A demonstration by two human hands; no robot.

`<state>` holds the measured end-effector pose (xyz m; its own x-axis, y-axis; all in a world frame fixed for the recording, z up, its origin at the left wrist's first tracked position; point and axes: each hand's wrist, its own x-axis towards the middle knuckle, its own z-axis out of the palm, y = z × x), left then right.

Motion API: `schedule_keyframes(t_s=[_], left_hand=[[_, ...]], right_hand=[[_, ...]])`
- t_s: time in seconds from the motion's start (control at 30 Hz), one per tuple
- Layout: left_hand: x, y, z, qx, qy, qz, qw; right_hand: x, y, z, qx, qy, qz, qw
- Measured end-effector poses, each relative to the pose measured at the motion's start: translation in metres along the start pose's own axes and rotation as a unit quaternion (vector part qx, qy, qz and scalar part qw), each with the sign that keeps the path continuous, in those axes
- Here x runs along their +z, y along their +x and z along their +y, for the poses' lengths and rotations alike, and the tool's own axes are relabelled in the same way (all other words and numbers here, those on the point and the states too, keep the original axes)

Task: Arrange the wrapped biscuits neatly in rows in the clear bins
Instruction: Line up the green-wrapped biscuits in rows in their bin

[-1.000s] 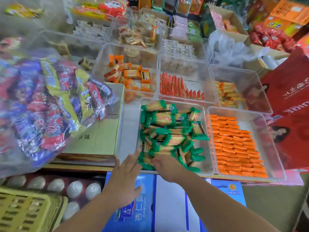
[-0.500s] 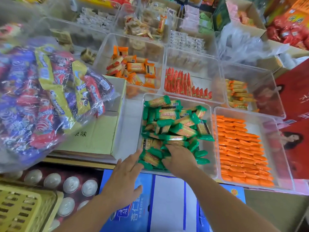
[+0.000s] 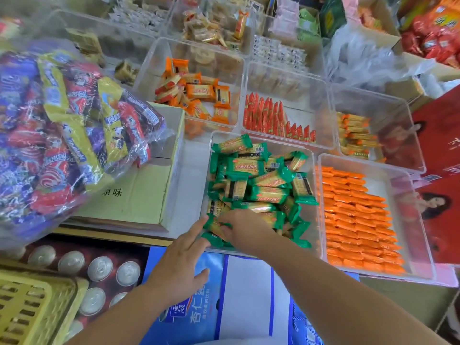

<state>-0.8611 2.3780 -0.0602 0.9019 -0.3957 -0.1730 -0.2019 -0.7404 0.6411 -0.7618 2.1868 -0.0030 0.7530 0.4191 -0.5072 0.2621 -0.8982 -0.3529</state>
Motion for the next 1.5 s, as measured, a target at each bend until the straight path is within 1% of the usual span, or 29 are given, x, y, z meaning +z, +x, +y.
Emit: schedule_keyframes(t_s=[0.03,0.1,0.17,0.2,0.3,0.33,0.4,0.5,0.6,0.73,0.8,0.87,0.93,1.07,1.23,1.4,1.43,1.5], left_hand=[[0.000,0.000,-0.001,0.003,-0.004,0.002,1.000],[0.001,0.000,-0.003,0.006,-0.009,0.000,1.000],[0.001,0.000,-0.005,0.009,-0.021,-0.001,1.000],[0.002,-0.001,-0.007,0.011,-0.029,0.001,1.000],[0.003,-0.001,-0.011,0.021,-0.056,0.009,0.998],[0.003,-0.001,-0.012,0.021,-0.071,0.008,0.997],[0.002,-0.001,-0.014,0.021,-0.107,0.002,0.994],[0.001,0.000,-0.016,0.035,-0.137,0.012,0.990],[0.000,-0.001,-0.016,0.033,-0.148,0.007,0.988],[-0.001,-0.001,-0.014,0.028,-0.140,-0.003,0.990],[-0.002,0.000,-0.014,0.026,-0.137,-0.008,0.990],[-0.002,0.000,-0.015,0.027,-0.131,-0.008,0.991],[-0.001,0.000,-0.015,0.028,-0.129,-0.007,0.991],[0.001,-0.001,-0.016,0.027,-0.127,0.000,0.992],[0.002,-0.001,-0.015,0.024,-0.118,0.006,0.993],[0.002,-0.002,-0.015,0.024,-0.120,0.009,0.992],[0.002,-0.002,-0.015,0.025,-0.118,0.008,0.993],[0.000,-0.002,-0.014,0.024,-0.115,0.002,0.993]], right_hand=[[0.003,0.007,-0.006,0.000,0.042,-0.006,0.999],[0.009,0.023,-0.012,0.005,0.091,-0.039,0.995],[0.014,0.036,-0.011,0.009,0.095,-0.063,0.994],[0.016,0.041,-0.009,0.010,0.078,-0.063,0.995],[0.021,0.056,0.002,0.013,-0.068,-0.080,0.994],[0.023,0.060,0.006,0.024,-0.098,-0.084,0.991],[0.026,0.068,0.012,0.034,-0.115,-0.104,0.987],[0.031,0.080,0.019,0.045,-0.096,-0.151,0.983],[0.034,0.090,0.019,0.061,-0.077,-0.158,0.983],[0.037,0.097,0.013,0.104,-0.025,-0.154,0.982],[0.036,0.097,0.011,0.116,-0.021,-0.143,0.983],[0.032,0.092,0.010,0.106,-0.011,-0.114,0.988],[0.028,0.083,0.012,0.081,0.032,-0.085,0.993],[0.018,0.059,0.017,0.050,0.137,-0.083,0.986],[0.013,0.027,0.020,-0.021,0.109,-0.048,0.993],[0.015,0.013,0.014,-0.016,0.119,-0.035,0.992],[0.015,0.014,0.013,-0.011,0.106,-0.032,0.994],[0.015,0.018,0.010,-0.004,0.035,-0.035,0.999]])
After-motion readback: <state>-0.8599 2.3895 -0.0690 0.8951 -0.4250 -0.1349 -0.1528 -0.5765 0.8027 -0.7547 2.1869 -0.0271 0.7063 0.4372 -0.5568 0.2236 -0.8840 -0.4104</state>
